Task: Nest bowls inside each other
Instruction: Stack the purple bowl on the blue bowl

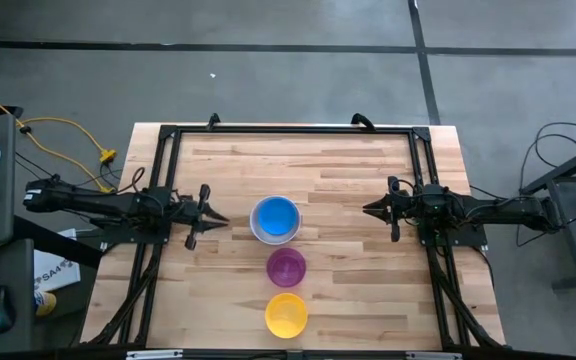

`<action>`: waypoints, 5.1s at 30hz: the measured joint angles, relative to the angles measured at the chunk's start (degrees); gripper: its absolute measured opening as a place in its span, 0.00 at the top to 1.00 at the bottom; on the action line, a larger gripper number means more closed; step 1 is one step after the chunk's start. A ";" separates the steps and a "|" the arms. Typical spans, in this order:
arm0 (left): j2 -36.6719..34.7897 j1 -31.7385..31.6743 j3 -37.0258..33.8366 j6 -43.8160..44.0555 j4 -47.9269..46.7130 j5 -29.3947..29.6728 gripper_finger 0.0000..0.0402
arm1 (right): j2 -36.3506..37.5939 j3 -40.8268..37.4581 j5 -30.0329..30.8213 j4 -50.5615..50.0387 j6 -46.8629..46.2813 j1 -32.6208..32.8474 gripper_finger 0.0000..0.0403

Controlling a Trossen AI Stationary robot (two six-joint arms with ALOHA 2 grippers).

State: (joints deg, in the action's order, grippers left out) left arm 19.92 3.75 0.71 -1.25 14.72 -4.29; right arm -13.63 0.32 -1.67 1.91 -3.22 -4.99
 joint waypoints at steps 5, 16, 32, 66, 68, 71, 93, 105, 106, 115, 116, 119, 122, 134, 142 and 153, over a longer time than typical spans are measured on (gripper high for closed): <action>-2.47 0.00 -0.04 -0.61 -4.63 1.08 0.87 | 0.02 -0.02 0.00 0.00 -0.01 0.00 0.90; -8.92 0.00 -0.09 -7.16 -13.23 1.02 0.87 | 0.01 -0.01 0.00 0.00 -0.01 0.00 0.90; -9.68 0.00 -0.09 -10.97 -14.11 3.41 0.87 | 0.01 -0.01 0.00 0.00 -0.01 0.00 0.90; -9.68 0.00 -0.09 -10.45 -14.08 3.47 0.87 | 0.01 -0.01 0.00 0.00 -0.01 0.00 0.90; -9.68 0.00 -0.09 -10.45 -14.08 3.47 0.87 | 0.01 -0.01 0.00 0.00 -0.02 0.01 0.90; -9.67 0.00 -0.09 -10.44 -14.08 3.47 0.87 | 0.01 0.00 0.00 0.00 0.00 0.00 0.90; -9.67 0.00 -0.09 -10.43 -14.07 3.47 0.87 | 0.02 -0.02 2.11 0.16 0.96 0.00 0.90; -9.66 0.00 -0.09 -10.43 -14.05 3.47 0.87 | 0.00 -0.02 1.52 15.51 1.11 0.02 0.90; -9.66 0.00 -0.09 -10.43 -14.05 3.47 0.87 | -0.02 -0.02 1.51 16.66 1.82 0.02 0.90; -9.66 0.00 -0.09 -10.43 -14.05 3.47 0.87 | -4.45 4.56 1.38 18.45 2.82 0.00 0.90; -9.66 0.00 -0.09 -10.43 -14.05 3.47 0.87 | -6.02 5.48 1.36 18.26 2.86 0.00 0.90; -9.66 0.00 -0.09 -10.43 -14.05 3.47 0.87 | -11.67 9.07 0.88 18.02 3.39 0.00 0.90; -9.66 0.00 -0.09 -10.43 -14.05 3.47 0.87 | -17.68 12.45 -0.03 18.10 4.04 0.01 0.90; -9.66 0.00 -0.09 -10.43 -14.05 3.47 0.87 | -40.46 25.58 -7.46 18.00 4.60 0.02 0.90; -9.66 0.00 -0.09 -10.43 -14.05 3.47 0.87 | -50.97 34.40 -7.41 13.04 6.38 0.00 0.90; -9.66 0.00 -0.09 -10.43 -14.05 3.47 0.87 | -59.96 49.48 -7.33 -4.26 10.09 0.13 0.90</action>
State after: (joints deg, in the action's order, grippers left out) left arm 10.26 3.75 0.62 -11.68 0.67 -0.82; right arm -73.59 49.80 -9.00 -2.34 6.87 -4.86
